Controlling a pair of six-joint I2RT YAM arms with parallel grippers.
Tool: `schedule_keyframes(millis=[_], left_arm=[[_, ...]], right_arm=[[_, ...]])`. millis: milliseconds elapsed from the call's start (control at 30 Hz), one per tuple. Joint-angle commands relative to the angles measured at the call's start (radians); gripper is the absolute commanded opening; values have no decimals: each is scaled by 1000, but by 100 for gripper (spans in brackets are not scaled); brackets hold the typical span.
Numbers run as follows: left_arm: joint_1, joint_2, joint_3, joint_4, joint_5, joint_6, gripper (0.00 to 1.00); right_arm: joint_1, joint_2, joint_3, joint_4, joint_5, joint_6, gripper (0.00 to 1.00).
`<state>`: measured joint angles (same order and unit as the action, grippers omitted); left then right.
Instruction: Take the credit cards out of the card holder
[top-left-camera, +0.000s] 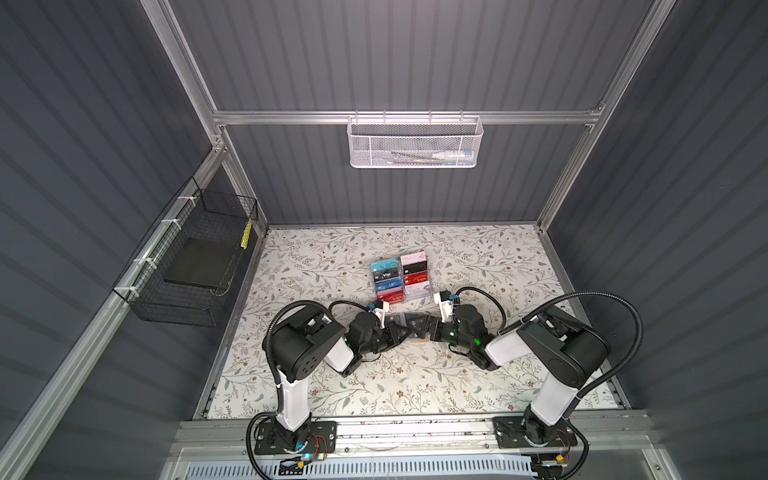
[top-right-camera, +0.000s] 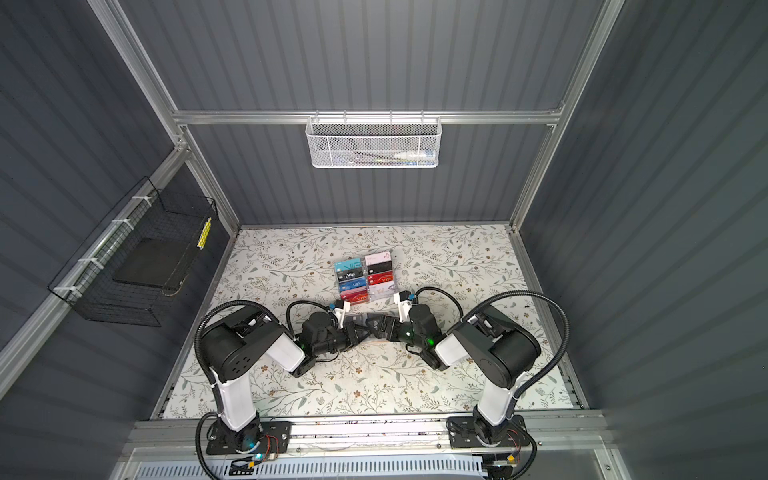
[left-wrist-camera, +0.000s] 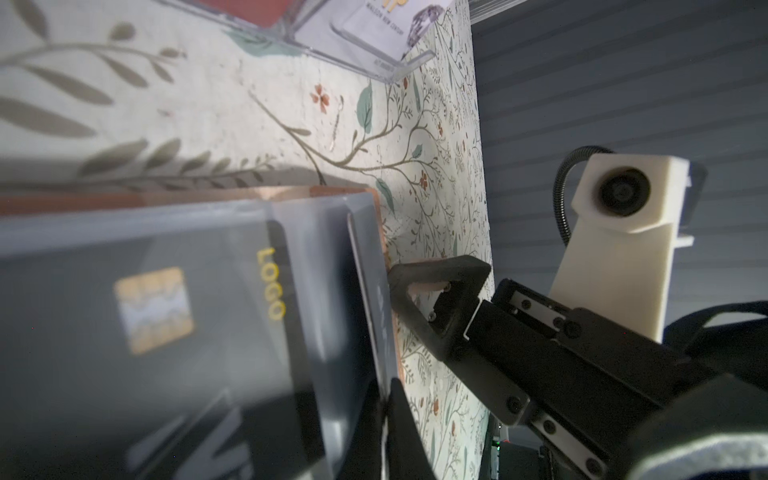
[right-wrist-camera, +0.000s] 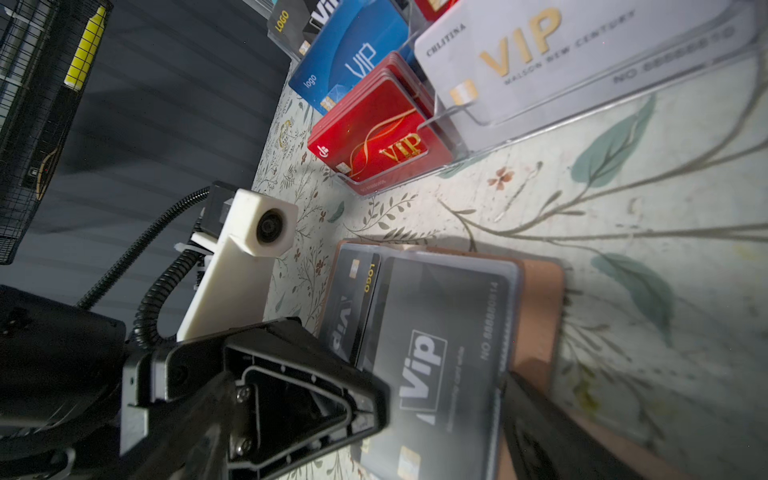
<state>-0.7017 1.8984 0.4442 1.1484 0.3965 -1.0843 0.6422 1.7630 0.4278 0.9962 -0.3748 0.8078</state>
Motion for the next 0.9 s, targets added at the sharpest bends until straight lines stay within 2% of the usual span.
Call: schedule_keyframes(millis=[0,267,867], left_arm=[[-16,14,24,38,6,15,4],[-13,-37,-8,-7,-3,49,0],[18,-69,-33,-47,18,83,0]], right_arm=[[16,74,-29,-233,-20,30,99],[13,69,-40,-228,-18,26,99],[14,75,-40,-222,-21,28,99]])
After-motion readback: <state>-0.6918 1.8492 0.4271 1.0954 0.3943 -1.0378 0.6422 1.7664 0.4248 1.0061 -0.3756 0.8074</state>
